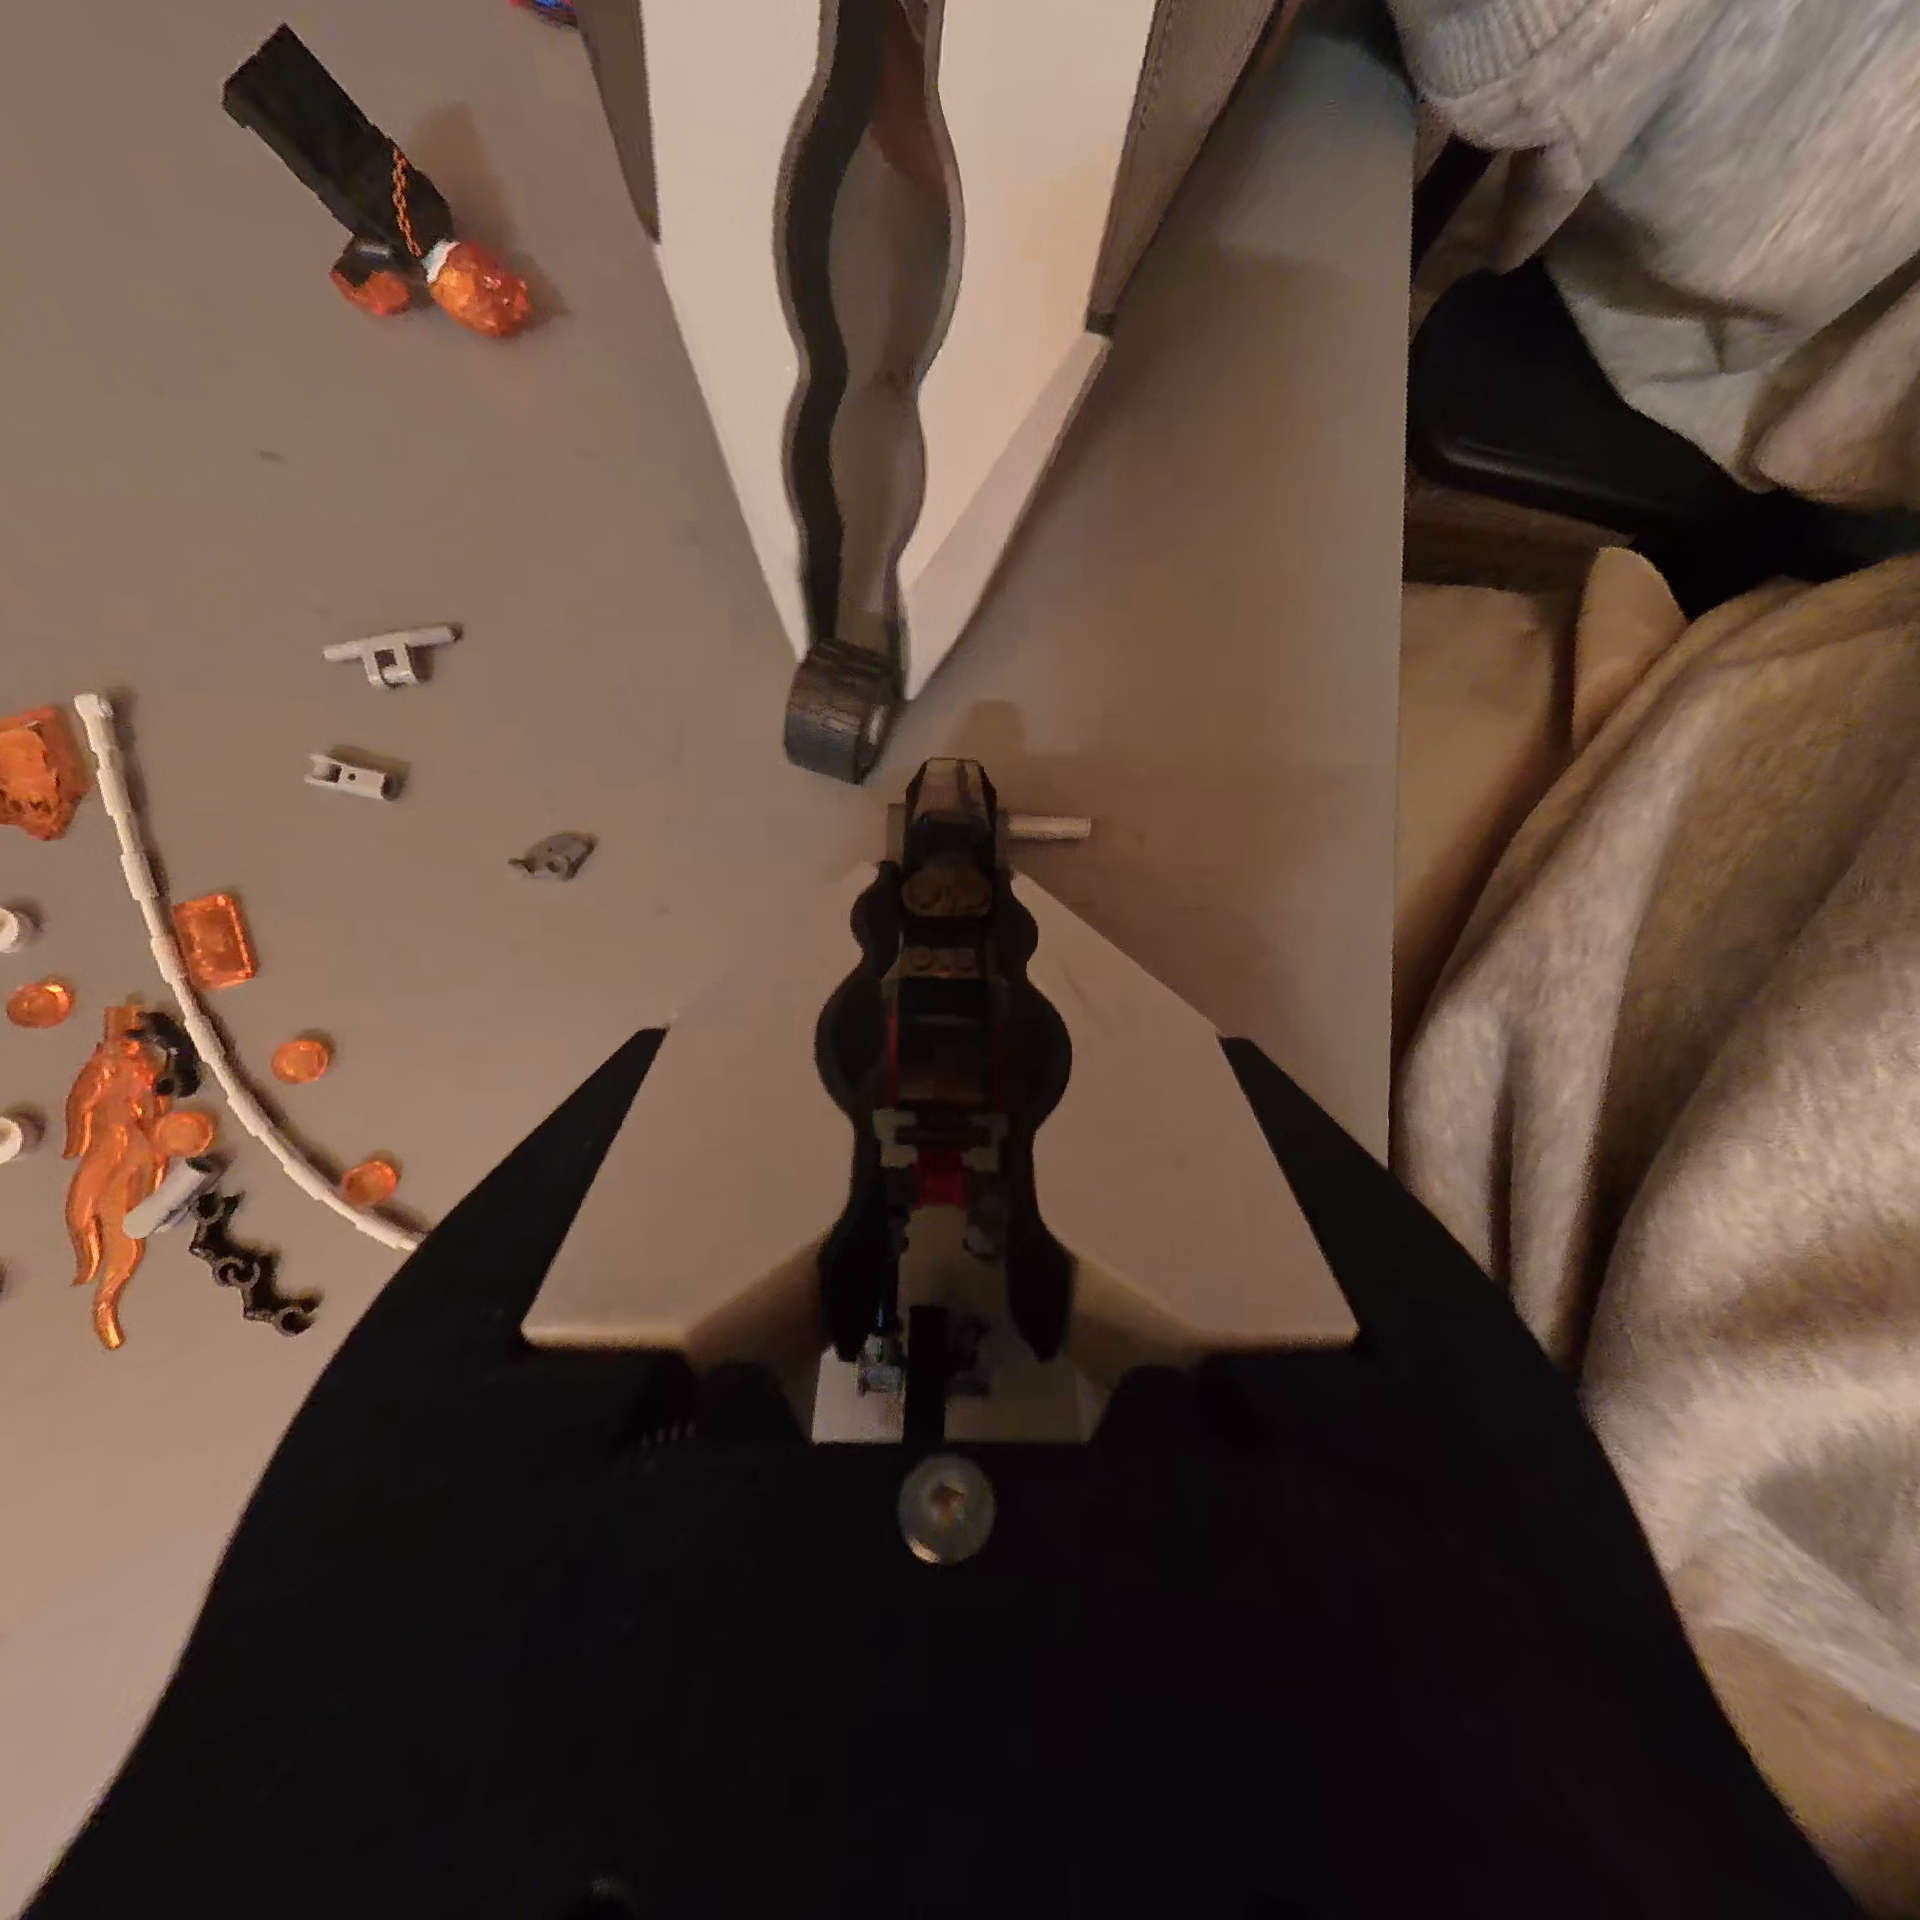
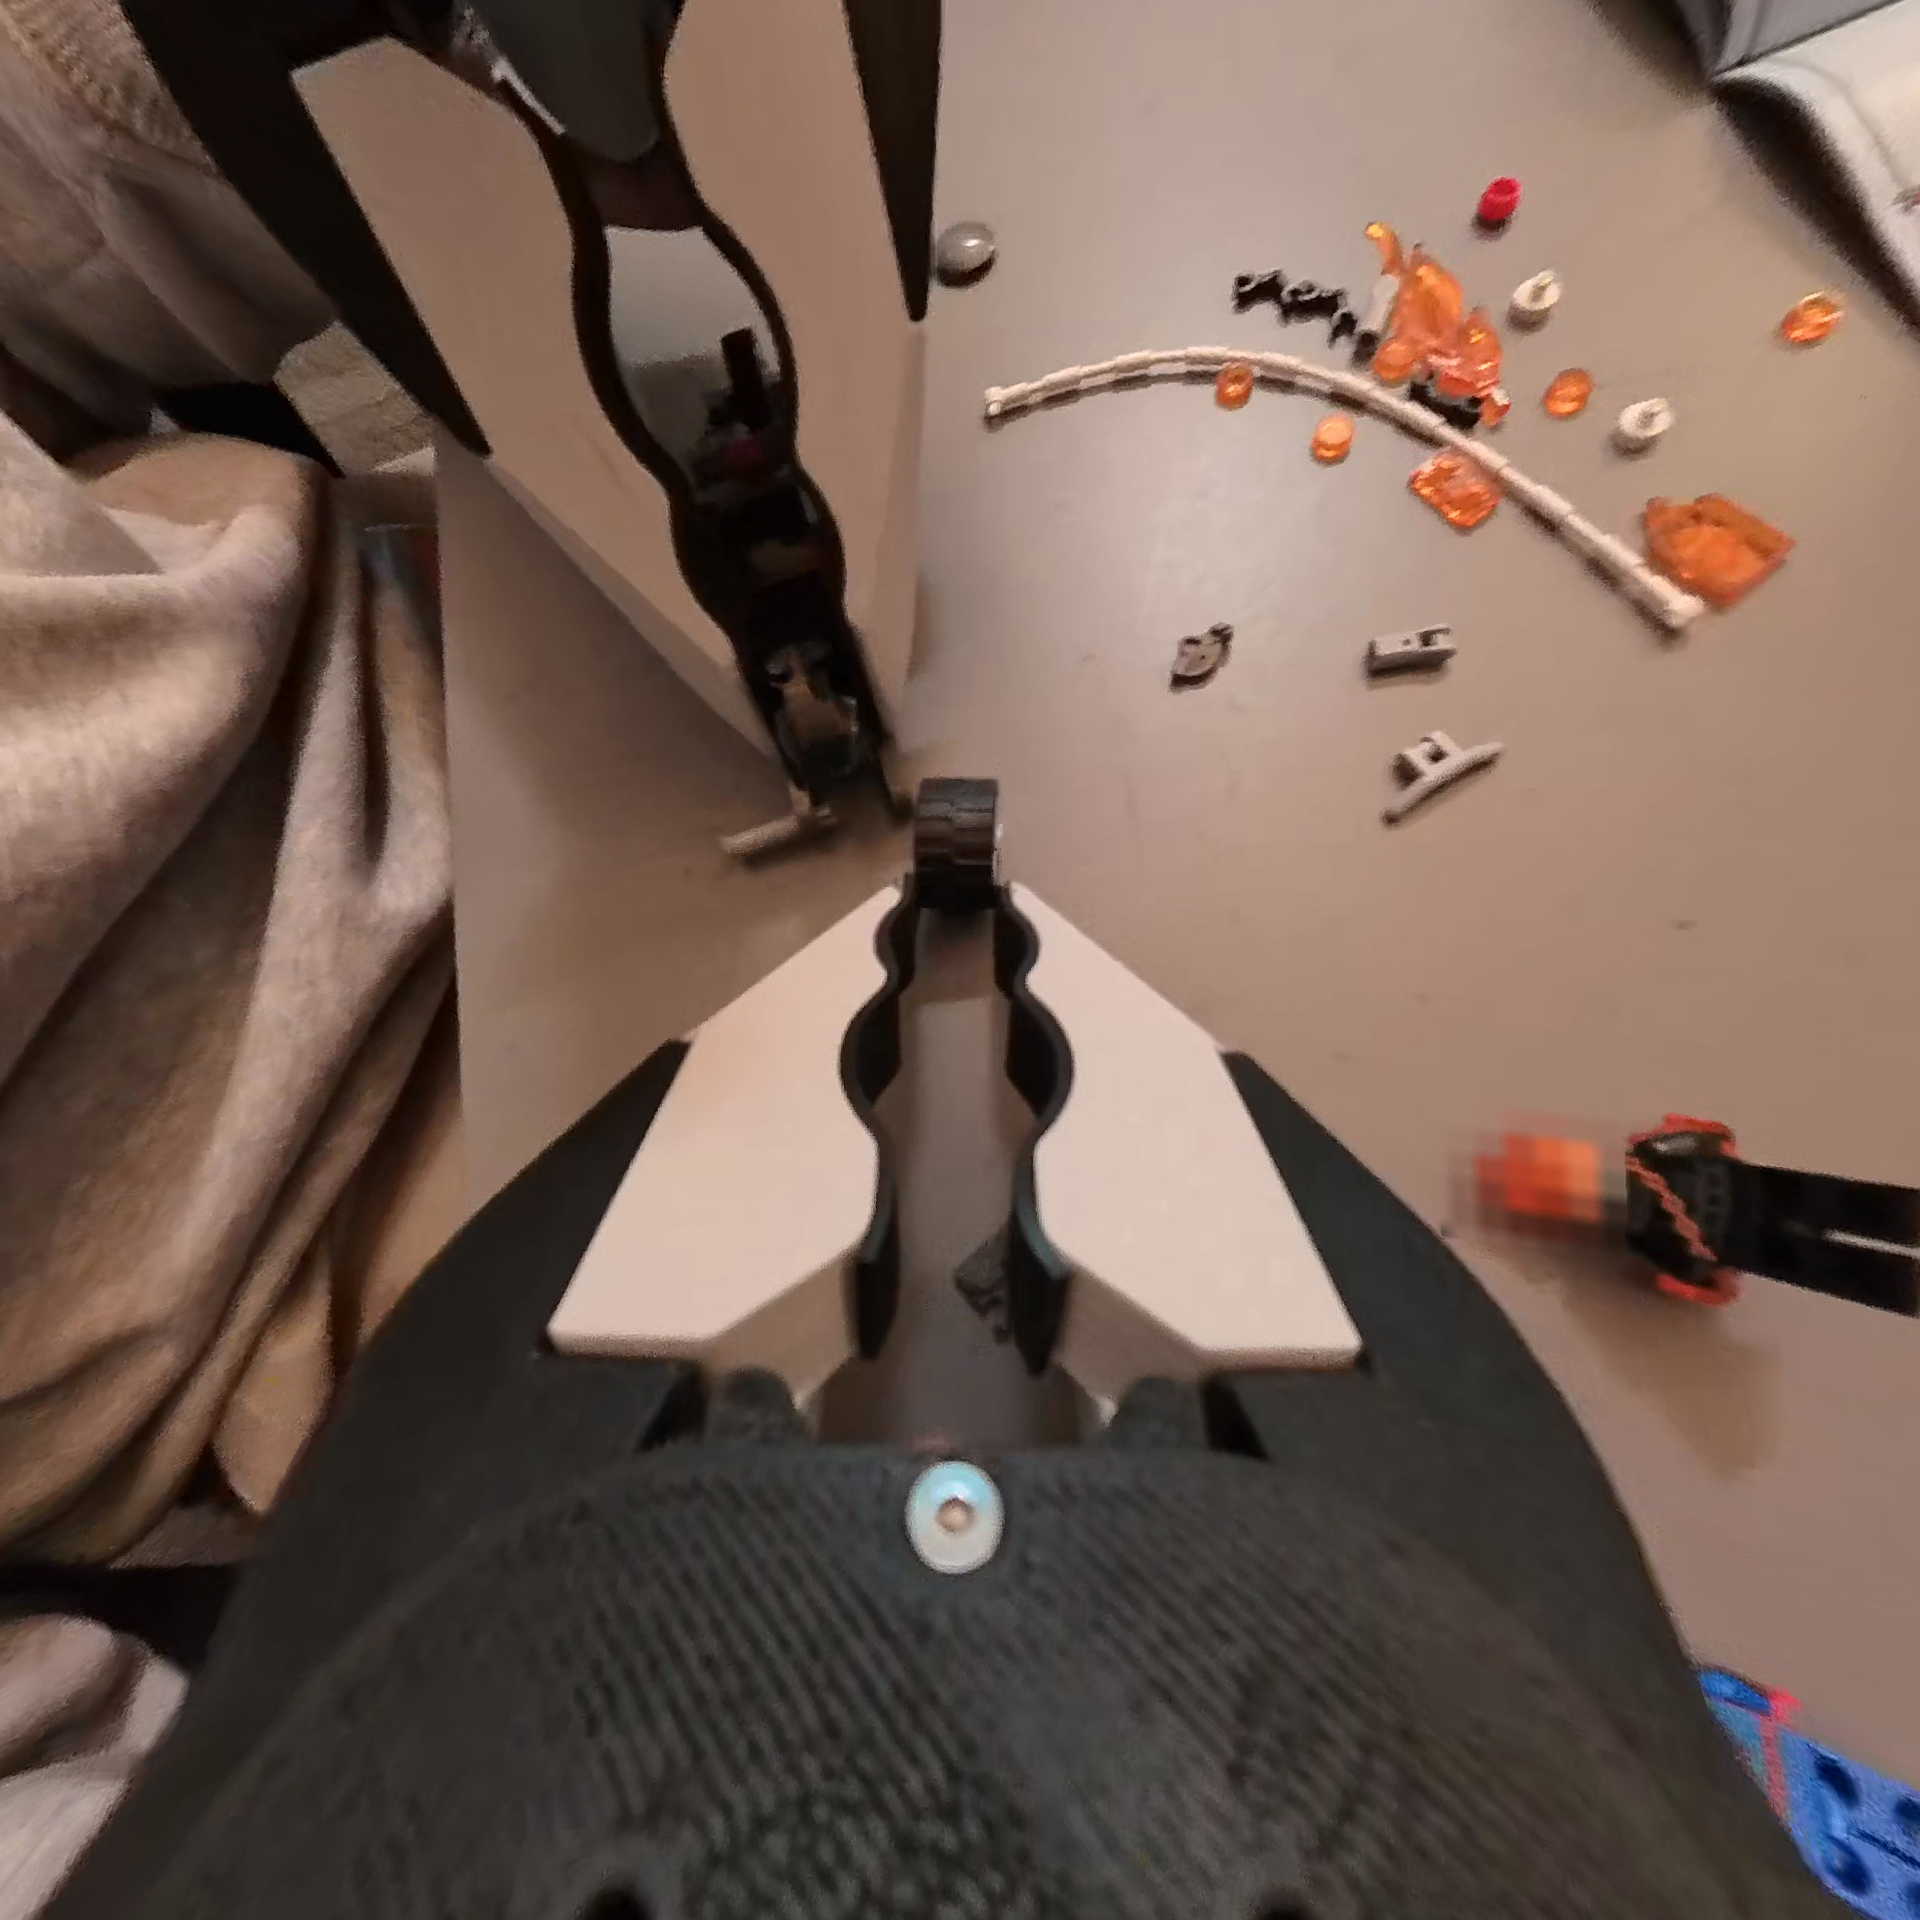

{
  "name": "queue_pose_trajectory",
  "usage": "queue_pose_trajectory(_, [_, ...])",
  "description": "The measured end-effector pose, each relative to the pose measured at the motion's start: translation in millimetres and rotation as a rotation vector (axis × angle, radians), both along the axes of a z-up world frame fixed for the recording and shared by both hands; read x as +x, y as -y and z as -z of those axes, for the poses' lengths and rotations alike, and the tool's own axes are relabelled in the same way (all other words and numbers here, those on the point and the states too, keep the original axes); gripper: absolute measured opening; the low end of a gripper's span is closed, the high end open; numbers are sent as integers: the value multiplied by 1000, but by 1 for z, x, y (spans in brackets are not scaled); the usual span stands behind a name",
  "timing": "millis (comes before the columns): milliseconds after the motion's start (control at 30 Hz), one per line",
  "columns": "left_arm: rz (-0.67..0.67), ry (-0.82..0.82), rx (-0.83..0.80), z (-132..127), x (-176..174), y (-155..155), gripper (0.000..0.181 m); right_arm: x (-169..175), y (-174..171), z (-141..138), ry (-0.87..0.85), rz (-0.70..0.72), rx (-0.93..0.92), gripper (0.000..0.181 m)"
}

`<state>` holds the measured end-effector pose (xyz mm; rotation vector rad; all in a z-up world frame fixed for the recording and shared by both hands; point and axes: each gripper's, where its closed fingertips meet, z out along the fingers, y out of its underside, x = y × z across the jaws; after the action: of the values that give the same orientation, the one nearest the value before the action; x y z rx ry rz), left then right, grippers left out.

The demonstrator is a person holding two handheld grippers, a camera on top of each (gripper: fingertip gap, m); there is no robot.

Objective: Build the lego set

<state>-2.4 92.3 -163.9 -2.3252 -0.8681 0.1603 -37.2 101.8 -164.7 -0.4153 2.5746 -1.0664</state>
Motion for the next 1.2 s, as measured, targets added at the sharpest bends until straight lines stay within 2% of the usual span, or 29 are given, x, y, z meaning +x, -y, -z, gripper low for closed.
queue_pose_trajectory(233, [11,-4,18,0,3,1,16,15,-8,0,19,-50,62,12])
queue_pose_trajectory(533, [12,-74,95,-7,6,4,16,25,-6,-2,49,-86,50,12])
queue_pose_trajectory(1200, [12,-115,114,-12,5,3,16,28,-7,-6,34,-98,30,12])
